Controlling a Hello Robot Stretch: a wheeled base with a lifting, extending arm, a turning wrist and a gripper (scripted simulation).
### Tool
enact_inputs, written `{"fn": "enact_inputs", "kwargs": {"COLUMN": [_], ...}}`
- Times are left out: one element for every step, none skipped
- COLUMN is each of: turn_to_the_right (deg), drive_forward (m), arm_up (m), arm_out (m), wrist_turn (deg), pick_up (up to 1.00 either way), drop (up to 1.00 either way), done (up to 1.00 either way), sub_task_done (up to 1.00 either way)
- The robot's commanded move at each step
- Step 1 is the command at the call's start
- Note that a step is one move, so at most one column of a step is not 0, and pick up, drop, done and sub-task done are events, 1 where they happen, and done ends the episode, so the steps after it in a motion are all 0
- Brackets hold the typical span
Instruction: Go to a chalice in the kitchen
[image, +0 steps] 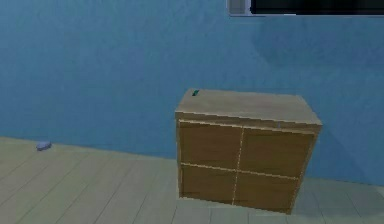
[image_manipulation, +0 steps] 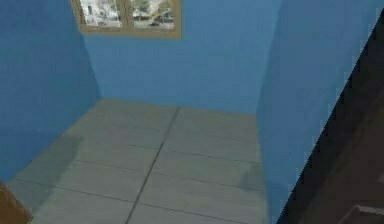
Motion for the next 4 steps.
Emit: {"fn": "enact_inputs", "kwargs": {"turn_to_the_right": [-45.0,-15.0,0.0,0.0], "drive_forward": [0.0,0.0,1.0,1.0], "arm_up": [0.0,0.0,0.0,0.0], "arm_out": [0.0,0.0,0.0,0.0], "wrist_turn": [0.0,0.0,0.0,0.0], "pick_up": [0.0,0.0,0.0,0.0], "drop": [0.0,0.0,0.0,0.0], "done": [0.0,0.0,0.0,0.0], "sub_task_done": [0.0,0.0,0.0,0.0]}}
